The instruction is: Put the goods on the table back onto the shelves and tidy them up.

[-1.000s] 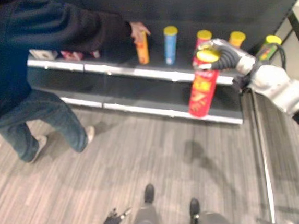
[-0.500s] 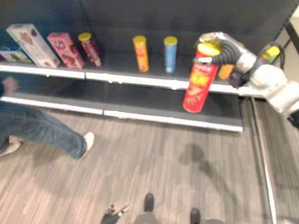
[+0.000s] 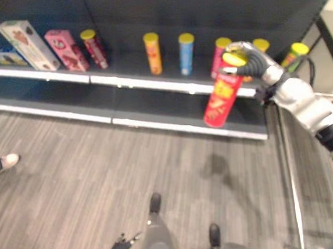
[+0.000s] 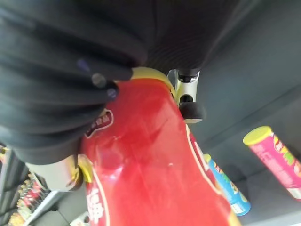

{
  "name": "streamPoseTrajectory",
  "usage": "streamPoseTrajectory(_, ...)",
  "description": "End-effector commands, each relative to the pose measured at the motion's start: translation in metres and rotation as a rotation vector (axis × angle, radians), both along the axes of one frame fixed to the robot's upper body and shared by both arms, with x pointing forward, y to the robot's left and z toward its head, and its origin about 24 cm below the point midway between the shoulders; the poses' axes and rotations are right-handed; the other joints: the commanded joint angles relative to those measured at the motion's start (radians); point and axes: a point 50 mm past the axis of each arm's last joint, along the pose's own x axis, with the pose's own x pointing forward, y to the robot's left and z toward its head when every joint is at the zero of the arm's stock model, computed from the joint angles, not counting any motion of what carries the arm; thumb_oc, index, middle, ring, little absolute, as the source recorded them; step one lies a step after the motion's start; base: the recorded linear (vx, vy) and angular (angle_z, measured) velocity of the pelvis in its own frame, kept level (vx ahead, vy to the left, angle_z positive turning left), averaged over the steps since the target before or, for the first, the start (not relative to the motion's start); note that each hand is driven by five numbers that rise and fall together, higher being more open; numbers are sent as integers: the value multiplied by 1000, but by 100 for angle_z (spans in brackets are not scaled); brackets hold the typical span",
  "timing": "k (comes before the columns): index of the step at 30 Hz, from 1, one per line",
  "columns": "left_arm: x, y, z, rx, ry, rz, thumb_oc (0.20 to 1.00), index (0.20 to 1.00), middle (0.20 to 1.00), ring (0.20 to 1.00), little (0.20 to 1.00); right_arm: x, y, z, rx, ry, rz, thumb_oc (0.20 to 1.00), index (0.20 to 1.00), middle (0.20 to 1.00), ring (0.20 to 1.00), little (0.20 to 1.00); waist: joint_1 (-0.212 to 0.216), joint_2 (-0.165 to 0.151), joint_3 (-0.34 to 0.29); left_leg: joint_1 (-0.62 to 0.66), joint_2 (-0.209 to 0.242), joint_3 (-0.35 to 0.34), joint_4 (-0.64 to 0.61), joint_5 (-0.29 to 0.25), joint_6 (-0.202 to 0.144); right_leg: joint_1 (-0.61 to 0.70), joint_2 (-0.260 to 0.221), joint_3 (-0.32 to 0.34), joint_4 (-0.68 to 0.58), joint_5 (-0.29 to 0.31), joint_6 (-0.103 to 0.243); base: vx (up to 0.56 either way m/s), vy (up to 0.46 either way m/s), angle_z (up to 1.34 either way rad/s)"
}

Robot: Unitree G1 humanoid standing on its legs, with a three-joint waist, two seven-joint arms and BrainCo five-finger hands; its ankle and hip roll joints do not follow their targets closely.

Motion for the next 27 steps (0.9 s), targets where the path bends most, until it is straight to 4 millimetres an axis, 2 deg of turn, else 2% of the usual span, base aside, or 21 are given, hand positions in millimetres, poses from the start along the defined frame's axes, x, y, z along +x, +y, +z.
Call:
streamPoseTrajectory(1, -25, 12, 0, 30, 39, 24, 1000, 1000, 1000, 1000, 1000, -6, 16, 30, 36, -107, 84, 200, 200, 200, 200, 200, 83, -41, -66, -82, 75, -84, 58, 104, -58, 132, -113, -14, 67, 53, 106, 638, 727, -77)
streamPoseTrajectory(2, -25, 12, 0, 30, 39, 24, 1000, 1000, 1000, 1000, 1000, -6, 16, 30, 36, -106, 84, 200, 200, 200, 200, 200, 84, -42, -65, -81, 75, -83, 61, 102, -58, 134, -114, -13, 65, 53, 107, 636, 814, -100)
streamPoseTrajectory(3, -30, 10, -1, 39, 64, 3, 1000, 1000, 1000, 1000, 1000, -6, 20, 25, 27, -88, 96, 200, 200, 200, 200, 200, 88, -34, -83, -62, 68, -76, 86, 79, -49, 141, -145, -12, 73, 82, 121, 168, 242, -73)
streamPoseTrajectory(4, -30, 10, -1, 39, 64, 3, 1000, 1000, 1000, 1000, 1000, -6, 20, 25, 27, -88, 96, 200, 200, 200, 200, 200, 90, -36, -80, -59, 66, -73, 89, 76, -48, 145, -149, -11, 70, 82, 122, 422, 785, -61)
streamPoseTrajectory(5, -36, 10, -4, 81, 140, -116, 1000, 1000, 1000, 1000, 1000, -8, 27, 17, 23, -67, 123, 200, 200, 200, 200, 200, 72, -44, -104, 11, 13, 4, 105, 21, -29, 75, -251, -17, 172, 334, 139, 313, 694, -21)
streamPoseTrajectory(6, -34, 14, -2, 101, 141, -124, 1000, 1000, 1000, 1000, 1000, -9, 35, 17, 13, -68, 149, 200, 200, 200, 200, 200, 72, -46, -109, 36, -11, 17, 89, 3, -5, 33, -272, -30, 201, 394, 129, 351, 825, -26)
streamPoseTrajectory(7, -32, 22, 0, 123, 134, -97, 1000, 1000, 1000, 1000, 1000, -9, 43, 23, 4, -88, 171, 200, 200, 200, 200, 200, 80, -49, -104, 59, -31, 32, 71, -5, 15, 5, -284, -55, 228, 429, 116, 144, 390, -22)
streamPoseTrajectory(8, -30, 27, 2, 132, 125, -79, 1000, 1000, 1000, 1000, 1000, -8, 47, 30, 2, -108, 182, 200, 200, 200, 200, 200, 85, -55, -100, 77, -46, 44, 53, -8, 31, -9, -277, -76, 239, 426, 110, 89, 239, -26)
streamPoseTrajectory(9, -30, 27, 2, 132, 125, -79, 1000, 1000, 1000, 1000, 1000, -8, 47, 30, 2, -108, 182, 200, 200, 200, 200, 200, 85, -55, -99, 77, -46, 44, 53, -8, 31, -8, -277, -76, 239, 426, 110, 129, 359, -24)
streamPoseTrajectory(10, -22, 30, 4, 129, 97, -64, 1000, 1000, 1000, 1000, 1000, -7, 46, 41, -4, -127, 176, 200, 200, 200, 200, 200, 71, -56, -82, 113, -80, 36, 5, -7, 61, -105, -128, -50, 293, 312, 79, 79, 252, -20)
streamPoseTrajectory(11, -22, 30, 4, 129, 97, -63, 1000, 1000, 1000, 1000, 1000, -6, 46, 41, -5, -128, 176, 200, 200, 200, 200, 200, 71, -55, -83, 110, -79, 36, 4, -6, 61, -108, -127, -50, 295, 312, 79, 117, 329, -9)
streamPoseTrajectory(12, -18, 33, 5, 130, 85, -58, 1000, 1000, 1000, 1000, 1000, -5, 46, 45, -1, -130, 174, 200, 200, 200, 200, 200, 64, -53, -76, 115, -93, 24, 3, -17, 69, -123, -62, -68, 273, 219, 73, 53, 126, 5)
streamPoseTrajectory(13, -15, 33, 6, 126, 77, -55, 1000, 1000, 1000, 1000, 1000, -4, 50, 46, 9, -131, 187, 200, 200, 200, 200, 200, 58, -54, -63, 124, -110, 12, 3, -21, 76, -149, 0, -84, 251, 171, 63, 130, 220, 1)
streamPoseTrajectory(14, -9, 28, 5, 110, 66, -57, 1000, 1000, 1000, 1000, 1000, 1, 50, 45, 30, -114, 178, 200, 200, 200, 200, 200, 40, -69, -40, 147, -162, -21, 3, -32, 91, -216, 110, -88, 180, 164, 56, 99, 142, 13)
streamPoseTrajectory(15, -9, 28, 5, 109, 66, -56, 1000, 1000, 1000, 1000, 1000, 1, 50, 45, 29, -114, 179, 200, 200, 200, 200, 200, 37, -67, -36, 153, -162, -24, 3, -35, 91, -208, 110, -92, 178, 162, 56, 255, 146, 24)
streamPoseTrajectory(16, -3, 28, 6, 110, 51, -56, 1000, 1000, 1000, 1000, 1000, 2, 36, 48, -3, -119, 127, 200, 200, 200, 200, 200, 31, -85, -21, 169, -217, -75, 16, -55, 105, -186, 146, -37, 104, 160, 40, 177, 53, 49)
streamPoseTrajectory(18, -4, 25, 5, 98, 50, -52, 1000, 1000, 1000, 1000, 1000, 2, 36, 43, -6, -105, 127, 200, 200, 200, 200, 200, 34, -88, -19, 171, -227, -80, 22, -56, 102, -181, 149, -31, 110, 163, 26, 170, 61, 117)
streamPoseTrajectory(20, -6, 16, 2, 71, 43, -32, 1000, 1000, 1000, 1000, 1000, 4, 33, 37, -8, -85, 104, 200, 200, 200, 200, 200, 43, -90, -21, 175, -242, -80, 48, -86, 94, -142, 121, -73, 81, 174, 12, 150, 25, 76)
streamPoseTrajectory(24, 8, 5, 3, 40, -11, -42, 1000, 1000, 1000, 1000, 1000, 3, 26, 29, 0, -69, 85, 200, 200, 200, 200, 200, 24, -77, -9, 121, -262, -49, 176, -137, 86, -117, 97, -106, 38, 182, 14, 40, 11, 42)
streamPoseTrajectory(26, 7, 5, 3, 40, -10, -42, 1000, 1000, 1000, 1000, 1000, 3, 26, 28, 0, -68, 84, 200, 200, 200, 200, 200, 23, -76, -10, 116, -263, -52, 186, -142, 86, -116, 97, -109, 37, 182, 15, 79, 60, 32)
streamPoseTrajectory(27, 20, 4, 6, 51, -43, -70, 1000, 1000, 1000, 1000, 1000, -1, 23, 9, 18, -32, 77, 200, 200, 200, 200, 200, -1, -64, -9, 87, -248, 14, 251, -168, 86, -99, 79, -134, 48, 157, 12, 114, 92, 25)
